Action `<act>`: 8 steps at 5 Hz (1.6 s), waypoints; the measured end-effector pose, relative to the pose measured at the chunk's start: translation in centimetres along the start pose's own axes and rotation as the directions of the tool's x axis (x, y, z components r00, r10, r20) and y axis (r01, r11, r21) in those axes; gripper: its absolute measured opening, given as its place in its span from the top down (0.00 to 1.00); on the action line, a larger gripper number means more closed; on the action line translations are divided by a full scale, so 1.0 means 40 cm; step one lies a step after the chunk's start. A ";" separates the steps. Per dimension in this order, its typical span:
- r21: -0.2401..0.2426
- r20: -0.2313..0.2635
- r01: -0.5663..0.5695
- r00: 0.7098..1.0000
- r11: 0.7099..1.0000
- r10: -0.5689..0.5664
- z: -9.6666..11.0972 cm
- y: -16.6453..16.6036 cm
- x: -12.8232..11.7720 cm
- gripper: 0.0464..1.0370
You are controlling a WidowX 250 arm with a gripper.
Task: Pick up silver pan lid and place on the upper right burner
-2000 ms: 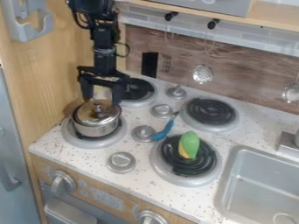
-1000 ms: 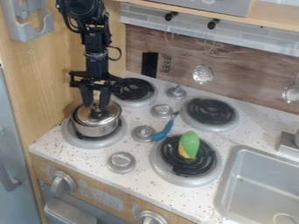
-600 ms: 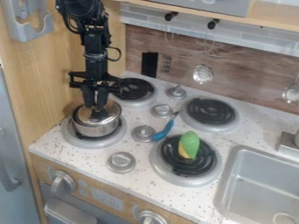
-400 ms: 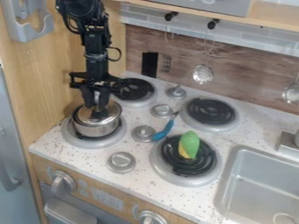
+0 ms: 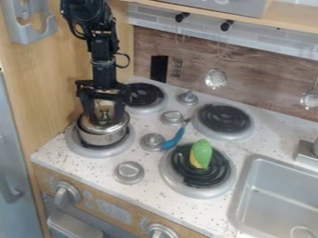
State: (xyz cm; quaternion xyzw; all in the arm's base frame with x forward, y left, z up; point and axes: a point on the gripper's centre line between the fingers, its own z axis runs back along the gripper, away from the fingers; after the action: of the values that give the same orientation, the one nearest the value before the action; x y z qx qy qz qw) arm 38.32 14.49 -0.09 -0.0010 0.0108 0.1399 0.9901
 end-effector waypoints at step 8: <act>-0.015 0.122 0.296 0.949 0.955 -0.292 0.124 -0.280 0.008 0.80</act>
State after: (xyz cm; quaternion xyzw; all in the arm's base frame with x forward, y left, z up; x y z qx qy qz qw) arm 41.82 3.86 4.85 -0.0107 -0.0507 -0.0092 0.9986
